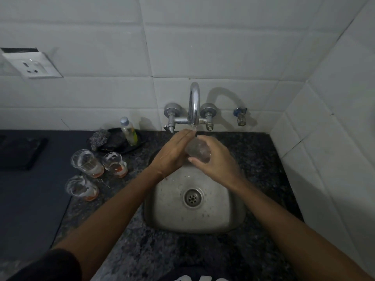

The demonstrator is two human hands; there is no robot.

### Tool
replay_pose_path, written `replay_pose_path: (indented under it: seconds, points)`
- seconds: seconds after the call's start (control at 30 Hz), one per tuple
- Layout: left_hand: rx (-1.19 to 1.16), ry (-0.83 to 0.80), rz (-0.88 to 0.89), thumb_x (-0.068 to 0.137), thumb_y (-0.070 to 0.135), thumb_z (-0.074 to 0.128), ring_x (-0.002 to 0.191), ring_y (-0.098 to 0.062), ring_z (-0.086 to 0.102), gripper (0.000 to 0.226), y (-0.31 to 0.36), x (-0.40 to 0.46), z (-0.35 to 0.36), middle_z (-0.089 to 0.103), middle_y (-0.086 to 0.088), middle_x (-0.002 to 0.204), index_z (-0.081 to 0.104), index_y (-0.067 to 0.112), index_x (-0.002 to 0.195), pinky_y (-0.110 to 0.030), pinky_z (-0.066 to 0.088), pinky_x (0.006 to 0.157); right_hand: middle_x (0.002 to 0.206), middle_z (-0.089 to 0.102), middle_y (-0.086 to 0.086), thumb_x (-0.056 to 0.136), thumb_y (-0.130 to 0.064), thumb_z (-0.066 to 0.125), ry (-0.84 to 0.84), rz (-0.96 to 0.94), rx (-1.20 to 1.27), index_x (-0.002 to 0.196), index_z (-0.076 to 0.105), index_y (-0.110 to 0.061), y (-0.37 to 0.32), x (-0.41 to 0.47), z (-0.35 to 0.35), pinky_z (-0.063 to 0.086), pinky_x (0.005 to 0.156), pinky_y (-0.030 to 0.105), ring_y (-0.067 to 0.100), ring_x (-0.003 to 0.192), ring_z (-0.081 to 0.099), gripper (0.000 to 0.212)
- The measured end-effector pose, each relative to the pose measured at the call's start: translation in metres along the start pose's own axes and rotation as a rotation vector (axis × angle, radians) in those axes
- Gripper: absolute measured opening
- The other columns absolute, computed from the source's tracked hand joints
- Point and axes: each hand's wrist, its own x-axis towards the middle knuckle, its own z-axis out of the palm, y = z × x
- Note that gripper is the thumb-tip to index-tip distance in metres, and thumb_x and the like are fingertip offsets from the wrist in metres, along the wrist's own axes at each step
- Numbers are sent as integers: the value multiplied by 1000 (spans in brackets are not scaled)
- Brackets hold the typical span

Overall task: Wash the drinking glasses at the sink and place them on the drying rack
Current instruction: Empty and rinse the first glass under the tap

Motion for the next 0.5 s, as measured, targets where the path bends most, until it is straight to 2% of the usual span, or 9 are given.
replay_pose_path:
  seconds: [0.07,0.13,0.2,0.27,0.33,0.4,0.5]
  points:
    - [-3,-6,17,92,-1,55,127,-36,53,47,1,7,-4,58,-31,132,50,-16,137,-28,33,119,130,62,-5,82,-29,89,13,-26,5,141,57,-16,4,-3,3,44,85,2,-3,111,60,68]
    - [8,-43,-1,88,-5,65,127,-34,51,50,-2,7,-5,58,-31,132,52,-15,136,-24,29,120,126,66,-7,82,-38,88,-8,66,110,140,56,-20,3,-1,3,50,85,8,-2,110,64,69]
    - [12,-74,-22,86,-6,71,129,-36,51,56,-6,3,-4,58,-31,134,51,-13,137,-31,34,120,122,70,-8,82,-44,87,-36,140,176,137,58,-22,5,4,1,55,84,14,0,104,68,66]
    - [2,-95,-25,87,-7,65,131,-40,53,57,-5,1,-2,56,-30,137,47,-10,141,-40,40,117,123,67,-7,82,-37,87,3,43,23,137,60,-20,1,5,0,54,85,15,2,106,66,64]
    - [-2,-103,-39,88,-3,57,131,-38,53,56,-3,5,-3,55,-28,139,48,-9,142,-33,36,120,130,62,-4,81,-32,88,25,-72,-66,139,58,-18,4,3,1,54,91,20,7,114,62,67]
    - [12,-115,-53,87,-4,62,131,-36,53,54,-2,7,-5,57,-26,138,51,-9,140,-27,32,120,128,63,-6,80,-39,89,5,45,39,139,56,-21,8,2,2,55,89,22,5,113,63,70]
    - [16,-129,-90,88,-3,71,133,-35,53,56,-1,4,-4,57,-24,140,52,-5,141,-34,39,118,111,73,-4,80,-51,86,-99,261,258,135,60,-18,8,8,1,59,80,26,7,95,72,69]
